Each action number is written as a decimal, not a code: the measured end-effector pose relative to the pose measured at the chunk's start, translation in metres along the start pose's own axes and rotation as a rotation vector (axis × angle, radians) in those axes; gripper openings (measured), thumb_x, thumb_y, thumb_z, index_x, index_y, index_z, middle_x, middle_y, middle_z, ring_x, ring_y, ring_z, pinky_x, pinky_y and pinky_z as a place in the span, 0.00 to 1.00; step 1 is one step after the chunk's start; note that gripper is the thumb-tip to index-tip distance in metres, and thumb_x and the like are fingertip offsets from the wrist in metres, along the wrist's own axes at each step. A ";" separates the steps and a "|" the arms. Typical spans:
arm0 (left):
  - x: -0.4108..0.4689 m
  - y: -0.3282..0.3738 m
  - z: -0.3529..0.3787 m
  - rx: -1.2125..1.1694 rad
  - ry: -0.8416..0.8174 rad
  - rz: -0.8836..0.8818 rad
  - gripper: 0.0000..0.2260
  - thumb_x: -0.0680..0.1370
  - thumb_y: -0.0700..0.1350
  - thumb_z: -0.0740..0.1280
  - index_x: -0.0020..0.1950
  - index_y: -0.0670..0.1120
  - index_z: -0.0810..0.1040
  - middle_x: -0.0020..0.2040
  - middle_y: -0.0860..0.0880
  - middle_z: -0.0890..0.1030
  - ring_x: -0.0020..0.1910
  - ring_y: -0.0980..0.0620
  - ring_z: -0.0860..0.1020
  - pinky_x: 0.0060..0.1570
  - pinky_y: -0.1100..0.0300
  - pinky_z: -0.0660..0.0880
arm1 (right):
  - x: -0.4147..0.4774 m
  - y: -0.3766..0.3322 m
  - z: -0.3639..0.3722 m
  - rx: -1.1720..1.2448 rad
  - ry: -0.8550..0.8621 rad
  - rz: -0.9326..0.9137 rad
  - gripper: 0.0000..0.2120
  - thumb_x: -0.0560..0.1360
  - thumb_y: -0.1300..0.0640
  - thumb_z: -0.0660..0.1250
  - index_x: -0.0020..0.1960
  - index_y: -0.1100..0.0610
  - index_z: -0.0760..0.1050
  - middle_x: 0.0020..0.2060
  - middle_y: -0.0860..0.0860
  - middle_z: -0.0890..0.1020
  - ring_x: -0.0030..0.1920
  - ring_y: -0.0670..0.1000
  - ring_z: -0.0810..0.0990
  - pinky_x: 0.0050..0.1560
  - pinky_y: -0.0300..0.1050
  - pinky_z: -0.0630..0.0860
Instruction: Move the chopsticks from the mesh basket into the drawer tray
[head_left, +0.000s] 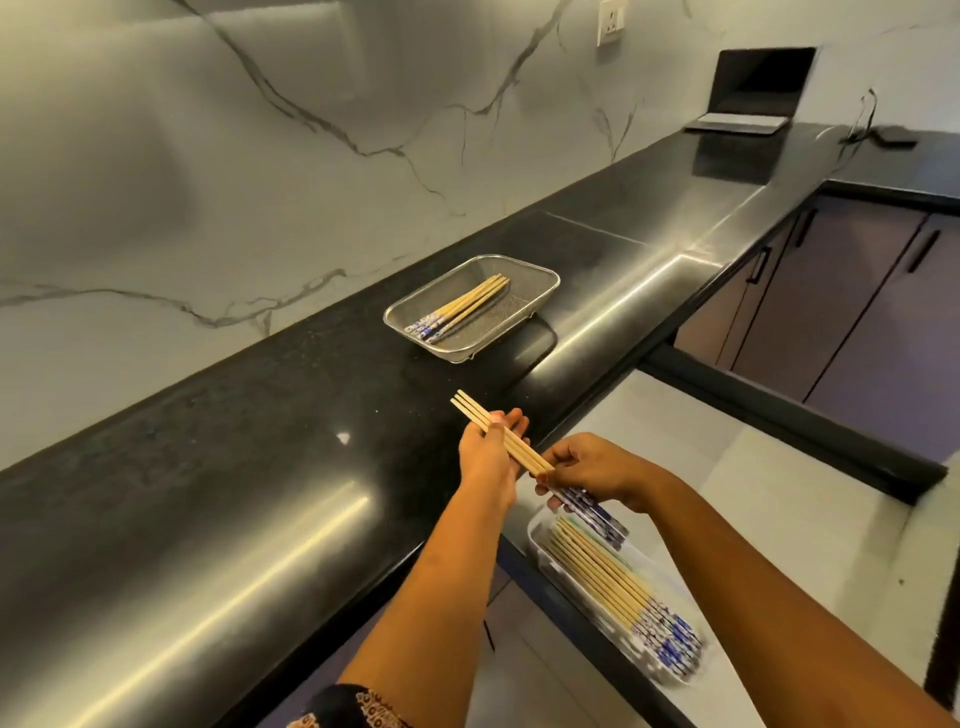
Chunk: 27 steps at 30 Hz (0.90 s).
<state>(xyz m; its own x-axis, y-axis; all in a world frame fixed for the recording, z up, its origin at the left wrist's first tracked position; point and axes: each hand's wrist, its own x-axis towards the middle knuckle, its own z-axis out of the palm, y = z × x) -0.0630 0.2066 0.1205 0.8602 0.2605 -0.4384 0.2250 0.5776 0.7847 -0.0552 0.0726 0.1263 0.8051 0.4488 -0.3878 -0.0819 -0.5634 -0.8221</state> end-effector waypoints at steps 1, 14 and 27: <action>-0.002 -0.009 0.004 0.018 0.000 -0.006 0.05 0.81 0.41 0.56 0.51 0.45 0.71 0.52 0.46 0.79 0.54 0.48 0.77 0.57 0.51 0.73 | 0.000 0.004 -0.001 -0.014 0.012 -0.008 0.05 0.76 0.55 0.67 0.42 0.52 0.80 0.39 0.48 0.85 0.33 0.42 0.84 0.31 0.29 0.76; 0.001 -0.073 -0.016 0.484 0.136 -0.112 0.12 0.79 0.37 0.61 0.62 0.39 0.73 0.60 0.39 0.77 0.57 0.44 0.76 0.57 0.53 0.73 | -0.007 0.086 0.007 -0.210 -0.011 0.179 0.09 0.75 0.58 0.67 0.51 0.63 0.81 0.50 0.60 0.83 0.49 0.56 0.81 0.48 0.44 0.74; 0.019 -0.112 -0.035 1.081 0.017 -0.061 0.18 0.78 0.32 0.59 0.67 0.41 0.72 0.65 0.41 0.75 0.63 0.44 0.75 0.66 0.53 0.71 | 0.007 0.154 0.042 -0.495 -0.126 0.421 0.16 0.77 0.62 0.64 0.62 0.66 0.74 0.56 0.60 0.78 0.59 0.57 0.78 0.45 0.38 0.68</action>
<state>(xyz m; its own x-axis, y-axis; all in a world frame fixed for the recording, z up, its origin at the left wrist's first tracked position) -0.0879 0.1744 0.0092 0.8292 0.2700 -0.4893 0.5589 -0.3960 0.7286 -0.0863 0.0182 -0.0204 0.6861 0.1809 -0.7046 -0.0711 -0.9473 -0.3125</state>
